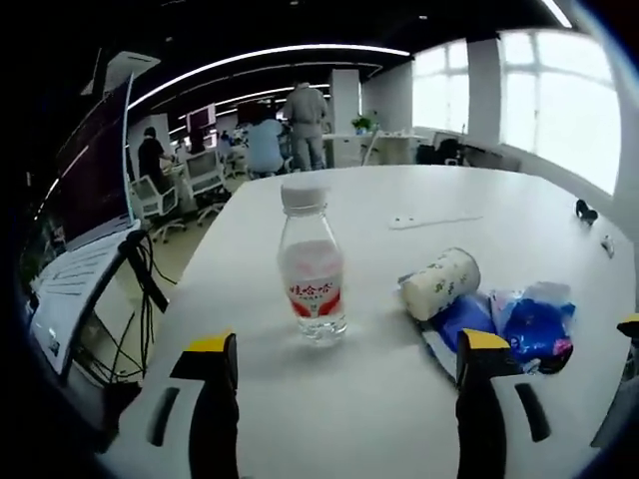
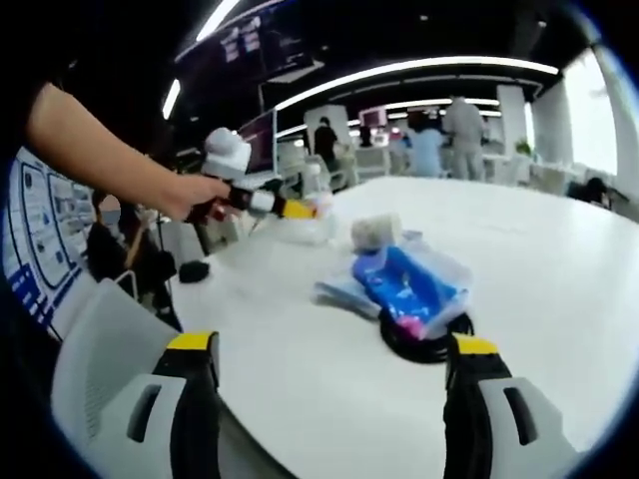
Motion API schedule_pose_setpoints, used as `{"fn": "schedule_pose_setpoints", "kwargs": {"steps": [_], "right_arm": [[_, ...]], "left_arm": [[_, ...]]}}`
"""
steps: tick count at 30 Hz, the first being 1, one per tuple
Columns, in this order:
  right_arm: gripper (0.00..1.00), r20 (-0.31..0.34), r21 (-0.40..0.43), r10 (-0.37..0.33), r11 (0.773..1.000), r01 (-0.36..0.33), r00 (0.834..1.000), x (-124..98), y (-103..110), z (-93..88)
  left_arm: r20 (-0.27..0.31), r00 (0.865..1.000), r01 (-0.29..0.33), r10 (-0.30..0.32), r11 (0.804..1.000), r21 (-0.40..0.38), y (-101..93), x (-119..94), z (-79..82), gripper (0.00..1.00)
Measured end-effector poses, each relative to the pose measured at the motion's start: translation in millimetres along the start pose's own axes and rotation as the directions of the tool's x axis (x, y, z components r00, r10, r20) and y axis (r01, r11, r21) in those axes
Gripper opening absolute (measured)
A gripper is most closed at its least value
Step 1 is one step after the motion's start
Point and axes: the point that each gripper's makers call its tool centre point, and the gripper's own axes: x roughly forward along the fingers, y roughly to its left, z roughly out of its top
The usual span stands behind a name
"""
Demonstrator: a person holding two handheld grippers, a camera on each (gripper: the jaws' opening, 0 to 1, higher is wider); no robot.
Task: Arrange the tabletop items into an orderly group along one side of the table until the central work area is clear of visible clutter.
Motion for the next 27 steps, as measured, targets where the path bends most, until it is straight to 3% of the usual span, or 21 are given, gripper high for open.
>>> {"fn": "schedule_pose_setpoints", "kwargs": {"steps": [9, 17, 27], "right_arm": [[0.91, -0.002, -0.025, -0.024, 0.999, 0.024, 1.0, -1, -3, 0.1], [0.9, 0.002, -0.077, -0.056, 0.995, 0.056, 0.998, -2, -4, 1.4], [0.9, -0.053, -0.116, -0.079, 0.991, 0.072, 0.995, 0, -7, -10.0]], "left_arm": [[-0.009, 0.999, 0.04, -0.04, 0.999, 0.004, -1.9, -4, -5.4, 0.89], [-0.055, 0.991, 0.129, -0.123, 0.984, 0.127, -1.6, 0, -18.6, 0.86], [-0.05, 0.981, 0.192, -0.186, 0.968, 0.16, -13.6, 4, -14.9, 0.86]]}}
